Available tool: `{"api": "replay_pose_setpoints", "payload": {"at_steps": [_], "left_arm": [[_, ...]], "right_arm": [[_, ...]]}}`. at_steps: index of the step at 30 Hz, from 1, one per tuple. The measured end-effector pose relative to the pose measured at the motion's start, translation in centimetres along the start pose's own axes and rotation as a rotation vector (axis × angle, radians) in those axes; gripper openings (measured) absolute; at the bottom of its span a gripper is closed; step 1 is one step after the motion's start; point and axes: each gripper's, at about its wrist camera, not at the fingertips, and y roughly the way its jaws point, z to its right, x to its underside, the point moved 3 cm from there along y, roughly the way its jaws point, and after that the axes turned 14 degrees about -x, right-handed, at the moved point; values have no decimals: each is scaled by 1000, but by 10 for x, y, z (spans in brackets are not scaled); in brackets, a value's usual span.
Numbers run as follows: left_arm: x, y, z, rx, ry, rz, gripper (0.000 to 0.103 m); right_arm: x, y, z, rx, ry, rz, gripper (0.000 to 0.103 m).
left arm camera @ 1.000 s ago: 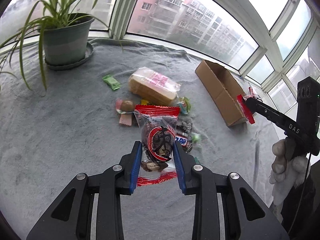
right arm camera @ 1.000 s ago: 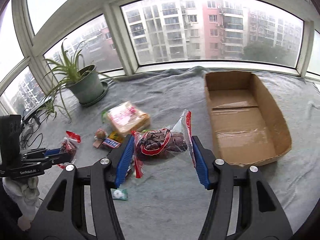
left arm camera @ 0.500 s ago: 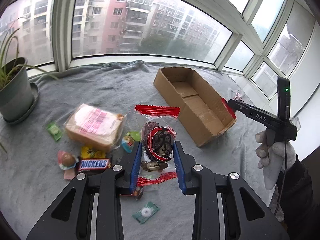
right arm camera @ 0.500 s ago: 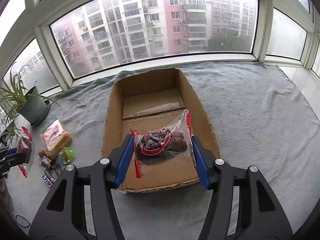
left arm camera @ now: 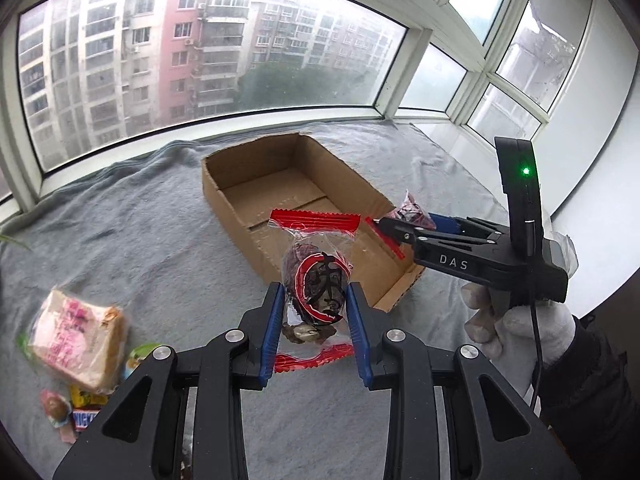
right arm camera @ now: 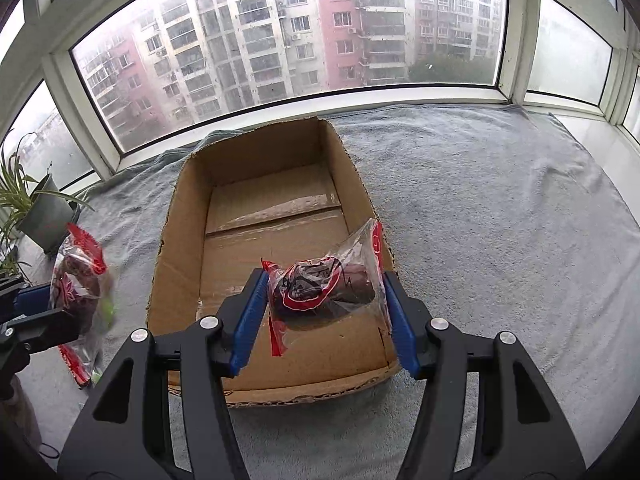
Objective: Organize snacks
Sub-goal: 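Carry the red-sealed bags into the cardboard box with both tools and release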
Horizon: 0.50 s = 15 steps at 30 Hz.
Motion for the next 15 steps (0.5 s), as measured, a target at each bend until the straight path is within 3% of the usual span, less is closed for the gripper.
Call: {"api": "replay_pose_setpoints", "payload": {"at_steps": [6, 12, 14, 15], "left_arm": [[-7, 18, 17, 6, 14, -20, 30], [-9, 25, 24, 7, 24, -34, 32], [-9, 26, 23, 0, 19, -39, 37], [-9, 26, 23, 6, 15, -39, 44]], "right_arm": [[3, 3, 1, 0, -5, -7, 61], [2, 2, 4, 29, -12, -2, 70], [1, 0, 3, 28, -15, 1, 73], [0, 0, 3, 33, -18, 0, 74]]}}
